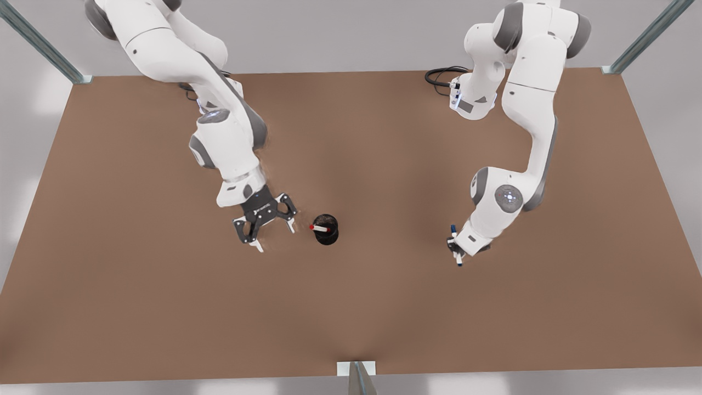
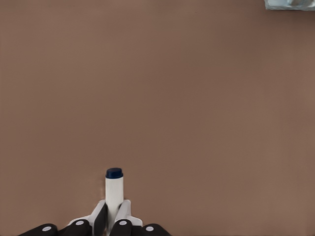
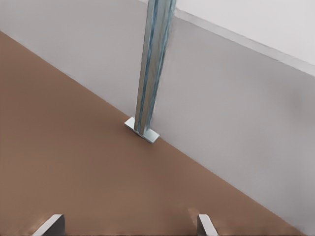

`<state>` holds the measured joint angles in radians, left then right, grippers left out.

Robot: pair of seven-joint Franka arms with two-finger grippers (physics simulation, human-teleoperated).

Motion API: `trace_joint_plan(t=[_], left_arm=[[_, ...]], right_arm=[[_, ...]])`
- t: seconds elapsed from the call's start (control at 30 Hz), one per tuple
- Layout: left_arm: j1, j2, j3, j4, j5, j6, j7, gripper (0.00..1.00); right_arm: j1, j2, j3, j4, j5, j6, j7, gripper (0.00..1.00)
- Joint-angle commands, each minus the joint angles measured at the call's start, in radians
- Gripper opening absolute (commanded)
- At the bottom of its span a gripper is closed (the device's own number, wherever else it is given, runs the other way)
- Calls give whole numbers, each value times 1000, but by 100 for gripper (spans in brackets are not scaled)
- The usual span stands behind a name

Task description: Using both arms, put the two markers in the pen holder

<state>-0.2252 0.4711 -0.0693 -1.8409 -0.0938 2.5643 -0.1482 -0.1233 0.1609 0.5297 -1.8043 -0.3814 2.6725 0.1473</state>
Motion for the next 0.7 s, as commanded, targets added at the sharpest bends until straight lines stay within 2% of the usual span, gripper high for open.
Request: trace_joint_plan(t=[0.0,0.03,0.07,0.1,0.13,0.17,0.2,0.27,0.3,0.33,0.4,0.5,0.57,0.6,0.67], left_arm=[[0,3,-43,95,-179,-3,408,21],[1,17,-76,155,-289,-1,609,23],[-2,35,-96,196,-366,-3,711,27],[-2,84,-156,296,-434,-1,789,28],[-2,113,-205,356,-435,-1,817,28],[-2,152,-236,416,-443,4,871,28],[-3,210,-267,499,-461,8,937,28],[-3,310,-343,598,-463,83,1015,28],[-14,363,-380,629,-463,163,1053,28],[-28,399,-389,660,-463,192,1064,28],[-52,458,-405,704,-463,240,1096,27],[-94,460,-437,706,-460,310,1098,27],[-111,451,-435,695,-460,336,1098,27],[-138,451,-435,687,-460,387,1096,27],[-154,440,-440,638,-457,458,1098,27]], right_arm=[[79,-75,-273,292,335,-1117,21,100],[96,-38,-416,515,331,-1403,-56,100],[171,-75,-576,563,370,-1495,-185,100],[171,-115,-654,557,383,-1517,-195,100],[21,-101,-414,409,302,-1328,-190,100],[-20,-164,-438,300,352,-1217,-187,100],[146,-109,-615,292,375,-1202,-144,100],[195,17,-620,433,386,-1217,-143,100],[195,160,-616,609,386,-1269,-143,100],[208,192,-619,649,384,-1267,-143,100],[228,351,-619,892,384,-1364,-137,100],[306,351,-654,887,380,-1338,-133,100],[289,174,-623,630,381,-1267,-132,100],[208,149,-532,587,380,-1238,-133,100],[192,54,-528,507,381,-1220,-135,100]])
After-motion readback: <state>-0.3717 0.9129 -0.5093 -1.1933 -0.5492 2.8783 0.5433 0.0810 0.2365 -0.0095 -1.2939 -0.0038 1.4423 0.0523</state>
